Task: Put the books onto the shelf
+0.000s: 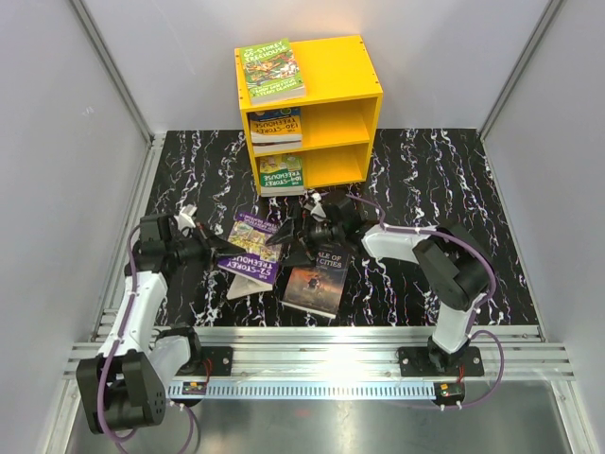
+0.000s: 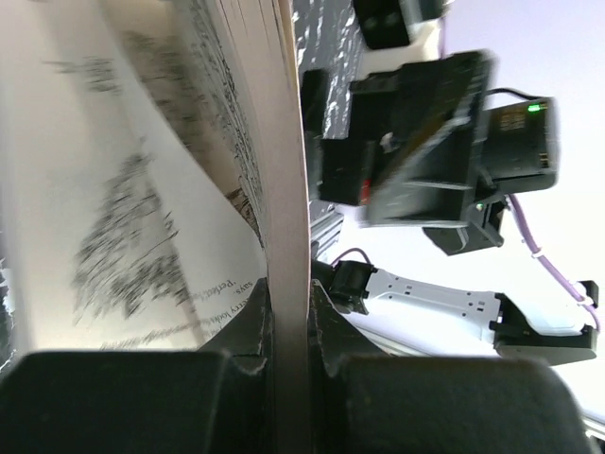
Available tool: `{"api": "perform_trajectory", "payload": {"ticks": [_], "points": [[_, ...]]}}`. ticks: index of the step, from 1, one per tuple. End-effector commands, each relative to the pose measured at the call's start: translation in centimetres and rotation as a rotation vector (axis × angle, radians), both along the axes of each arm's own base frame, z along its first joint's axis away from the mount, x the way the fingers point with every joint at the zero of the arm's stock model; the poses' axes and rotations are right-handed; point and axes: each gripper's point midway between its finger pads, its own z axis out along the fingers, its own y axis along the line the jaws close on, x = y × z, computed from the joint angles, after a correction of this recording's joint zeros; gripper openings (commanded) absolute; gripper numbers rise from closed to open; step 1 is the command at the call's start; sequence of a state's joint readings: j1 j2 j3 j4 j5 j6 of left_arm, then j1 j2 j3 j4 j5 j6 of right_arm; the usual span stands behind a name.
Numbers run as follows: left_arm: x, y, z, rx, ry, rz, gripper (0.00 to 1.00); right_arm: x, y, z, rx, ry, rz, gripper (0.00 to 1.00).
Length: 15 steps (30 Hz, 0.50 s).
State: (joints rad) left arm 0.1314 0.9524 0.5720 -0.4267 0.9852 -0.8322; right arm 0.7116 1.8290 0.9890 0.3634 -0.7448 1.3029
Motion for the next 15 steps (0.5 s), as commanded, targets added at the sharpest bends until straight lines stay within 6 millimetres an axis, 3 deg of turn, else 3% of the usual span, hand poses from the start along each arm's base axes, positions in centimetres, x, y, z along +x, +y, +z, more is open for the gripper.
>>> {"api": "perform_trajectory", "payload": {"ticks": [1, 7, 9, 10, 12, 13, 14, 15], "points": [[0.9, -0.6, 4.6, -0.056, -0.127, -0.069, 0.0, -0.6, -0.7, 0.7, -0.055, -0.087, 0.008, 1.0], [1.1, -1.0, 4.9, -0.066, -0.131, -0.094, 0.0, -0.1, -0.4, -0.8, -0.051, -0.053, -0.031, 1.0], [1.0, -1.3, 4.9, -0.078, -0.132, -0.109, 0.0, 0.9, 0.4, 0.1, -0.001, -0.053, -0.055, 1.0], [0.9, -1.4, 4.7, -0.085, -0.123, -0.113, 0.0, 1.2, 0.8, -0.4, 0.004, -0.038, -0.062, 1.0], [0.9, -1.8, 5.0, -0.103, -0.132, -0.13, 0.0, 2.4, 2.2, 1.3, 0.071, -0.046, -0.078, 1.0], [0.8, -2.0, 4.8, -0.112, -0.125, -0.134, 0.0, 2.8, 2.8, 0.9, 0.077, -0.036, -0.081, 0.98], [0.7, -2.1, 4.8, -0.12, -0.119, -0.138, 0.0, 3.6, 3.6, 2.5, 0.122, -0.057, -0.083, 0.93], [0.8, -2.2, 4.8, -0.128, -0.115, -0.141, 0.0, 3.8, 4.1, 2.9, 0.137, -0.064, -0.082, 0.67]]}}
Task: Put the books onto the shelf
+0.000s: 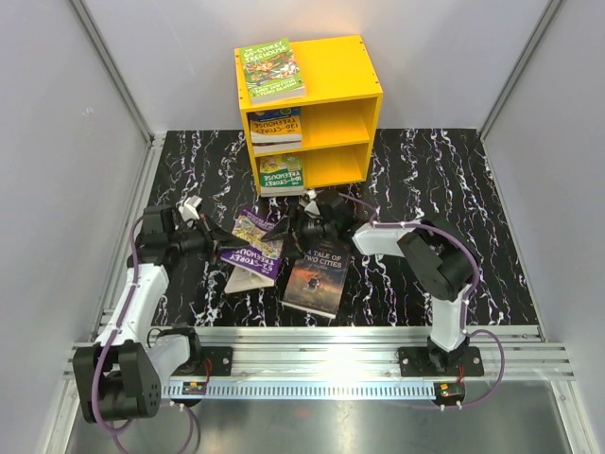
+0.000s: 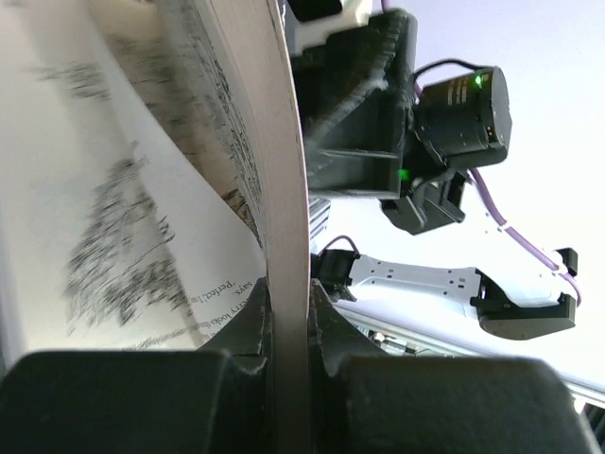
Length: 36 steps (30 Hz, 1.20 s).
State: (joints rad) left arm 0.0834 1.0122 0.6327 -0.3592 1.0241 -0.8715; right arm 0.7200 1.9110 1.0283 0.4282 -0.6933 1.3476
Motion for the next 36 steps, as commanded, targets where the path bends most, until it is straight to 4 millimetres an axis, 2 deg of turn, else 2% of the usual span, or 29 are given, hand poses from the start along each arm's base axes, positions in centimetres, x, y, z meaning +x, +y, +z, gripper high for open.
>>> {"api": "perform_trajectory", "payload": {"ticks": [1, 2, 3, 4, 5, 6, 7, 8, 9, 10, 11, 13, 14, 15, 16, 18, 19, 20, 24, 25, 27, 28, 30, 31, 32, 33, 34, 35, 36], "points": [[-0.2, -1.0, 2.8, -0.091, -0.074, -0.082, 0.0, 2.3, 3.1, 4.3, 0.142, -0.077, -0.03, 0.5], [-0.1, -1.0, 2.7, -0.091, -0.07, -0.083, 0.0, 2.6, 3.3, 4.9, 0.158, -0.081, -0.036, 0.31], [-0.1, -1.1, 2.7, -0.091, -0.068, -0.085, 0.0, 2.7, 3.3, 5.1, 0.16, -0.082, -0.043, 0.18], [0.0, -1.0, 2.8, -0.088, -0.072, -0.085, 0.0, 2.8, 3.2, 5.5, 0.166, -0.087, -0.046, 0.0], [0.3, -1.0, 3.2, -0.078, -0.082, -0.081, 0.0, 2.7, 3.0, 5.4, 0.162, -0.082, -0.049, 0.0], [0.3, -0.9, 2.7, -0.056, -0.066, -0.086, 0.02, 2.5, 2.8, 5.6, 0.163, -0.085, -0.047, 0.0], [0.5, -0.7, 2.6, -0.03, -0.064, -0.08, 0.08, 2.6, 2.2, 6.3, 0.169, -0.097, -0.053, 0.0], [1.5, -0.2, 3.1, 0.029, -0.092, -0.053, 0.17, 2.3, 1.6, 5.6, 0.148, -0.085, -0.058, 0.0], [1.1, 0.2, 2.0, 0.091, -0.062, -0.064, 0.4, 2.3, 1.0, 5.6, 0.14, -0.084, -0.064, 0.0], [1.3, 0.8, 1.5, 0.155, -0.053, -0.049, 0.82, 2.6, -0.2, 6.5, 0.138, -0.1, -0.083, 0.0], [2.3, 2.4, 0.3, 0.291, -0.039, 0.022, 0.96, 2.7, -1.3, 5.7, 0.111, -0.083, -0.099, 0.0], [2.3, 3.9, 0.7, 0.407, -0.045, 0.07, 0.99, 2.6, -3.6, 5.4, 0.028, -0.073, -0.119, 0.0], [2.7, 4.9, 0.6, 0.462, -0.041, 0.128, 0.99, 3.9, -5.5, 5.0, -0.028, -0.072, -0.172, 0.0], [2.8, 5.1, 1.0, 0.477, -0.043, 0.148, 0.99, 4.3, -6.8, 4.7, -0.087, -0.072, -0.195, 0.0], [3.0, 5.2, 1.9, 0.493, -0.055, 0.165, 0.99, 3.0, -9.2, 3.1, -0.235, -0.029, -0.186, 0.0], [3.5, 5.7, 2.3, 0.532, -0.046, 0.232, 0.99, 4.7, -12.3, 3.9, -0.367, -0.068, -0.272, 0.0], [3.6, 5.4, 3.1, 0.53, -0.072, 0.25, 0.99, 4.1, -13.8, 3.7, -0.455, -0.053, -0.264, 0.0], [3.8, 4.8, 3.5, 0.512, -0.061, 0.287, 0.99, 4.8, -15.3, 3.5, -0.525, -0.063, -0.314, 0.0], [4.1, 0.8, 5.2, 0.431, -0.058, 0.315, 0.99, 4.7, -17.7, 4.4, -0.626, -0.071, -0.384, 0.0], [3.3, -1.7, 5.6, 0.417, -0.076, 0.253, 0.99, 4.7, -17.9, 4.5, -0.62, -0.054, -0.409, 0.0], [3.8, -4.5, 6.6, 0.407, -0.076, 0.233, 0.99, 4.9, -18.0, 5.2, -0.6, -0.062, -0.448, 0.0], [2.6, -7.3, 6.7, 0.415, -0.086, 0.155, 0.99, 4.8, -18.2, 5.1, -0.601, -0.035, -0.472, 0.0], [3.4, -10.7, 7.8, 0.464, -0.118, 0.103, 0.99, 4.7, -18.4, 5.6, -0.596, -0.035, -0.493, 0.0], [2.2, -13.1, 8.0, 0.495, -0.155, 0.035, 0.99, 4.5, -18.5, 5.7, -0.601, -0.027, -0.494, 0.0], [2.1, -14.7, 11.3, 0.497, -0.242, -0.014, 0.99, 4.3, -18.5, 5.8, -0.598, -0.022, -0.482, 0.0], [2.7, -16.8, 8.7, 0.585, -0.218, -0.08, 0.99, 4.1, -18.5, 5.8, -0.606, -0.015, -0.473, 0.0], [2.0, -18.5, 9.1, 0.645, -0.274, -0.118, 0.99, 3.5, -18.6, 5.8, -0.625, -0.005, -0.45, 0.0], [1.3, -18.4, 7.6, 0.77, -0.28, -0.193, 0.99, 3.1, -18.6, 5.8, -0.626, 0.007, -0.434, 0.0], [2.1, -20.6, 8.5, 0.795, -0.326, -0.218, 0.99, 2.4, -18.9, 5.4, -0.652, 0.036, -0.418, 0.0]]}}
